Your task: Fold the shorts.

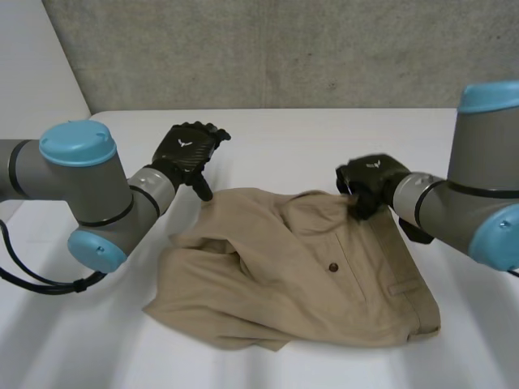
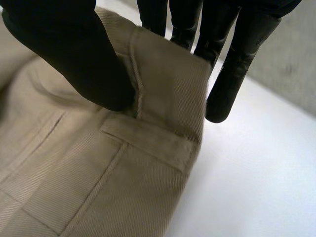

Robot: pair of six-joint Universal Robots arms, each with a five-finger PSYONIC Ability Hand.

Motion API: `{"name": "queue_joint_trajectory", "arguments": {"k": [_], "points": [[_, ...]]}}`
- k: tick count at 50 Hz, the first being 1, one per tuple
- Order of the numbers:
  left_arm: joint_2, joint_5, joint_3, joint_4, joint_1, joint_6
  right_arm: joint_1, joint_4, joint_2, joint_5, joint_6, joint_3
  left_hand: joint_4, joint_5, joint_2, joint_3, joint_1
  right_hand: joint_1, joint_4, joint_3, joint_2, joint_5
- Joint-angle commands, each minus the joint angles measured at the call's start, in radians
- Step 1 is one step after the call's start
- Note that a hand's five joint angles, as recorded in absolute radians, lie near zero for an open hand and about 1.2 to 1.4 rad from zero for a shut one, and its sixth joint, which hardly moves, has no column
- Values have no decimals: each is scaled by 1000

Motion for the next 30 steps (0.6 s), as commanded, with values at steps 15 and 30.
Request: {"name": "queue_joint_trajectory", "arguments": {"k": [15, 30], "points": [[-18, 78, 6, -10, 2, -1, 159, -36, -433, -63, -218, 205, 36, 29, 31, 42, 45, 442, 208, 218, 220, 245], [-78, 119, 18, -5, -16, -1, 159, -37, -548, -64, -212, 208, 74, 67, 69, 80, 83, 442, 208, 218, 220, 245]]}}
